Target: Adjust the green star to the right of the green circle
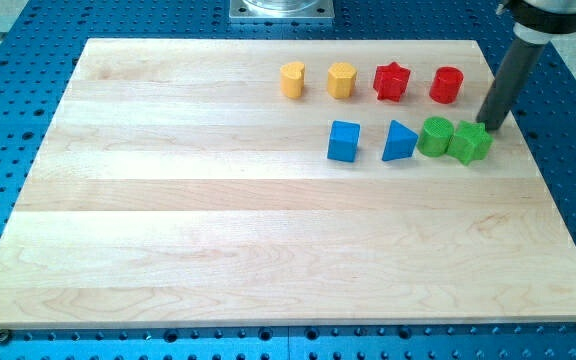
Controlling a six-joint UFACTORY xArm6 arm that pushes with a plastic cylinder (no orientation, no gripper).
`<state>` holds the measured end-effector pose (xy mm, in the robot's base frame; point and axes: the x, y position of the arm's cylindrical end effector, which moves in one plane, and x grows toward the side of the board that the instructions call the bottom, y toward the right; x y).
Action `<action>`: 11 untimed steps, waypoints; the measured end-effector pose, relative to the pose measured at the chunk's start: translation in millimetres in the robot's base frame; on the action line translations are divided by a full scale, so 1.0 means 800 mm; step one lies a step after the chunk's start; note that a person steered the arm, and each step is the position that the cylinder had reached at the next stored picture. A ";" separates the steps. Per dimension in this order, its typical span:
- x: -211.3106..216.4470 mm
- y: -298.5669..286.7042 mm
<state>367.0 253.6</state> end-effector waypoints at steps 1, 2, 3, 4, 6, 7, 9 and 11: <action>0.000 -0.029; 0.000 -0.048; 0.000 -0.054; 0.009 -0.054; 0.011 -0.054; 0.016 -0.054; 0.008 0.024; 0.114 0.028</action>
<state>458.6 275.7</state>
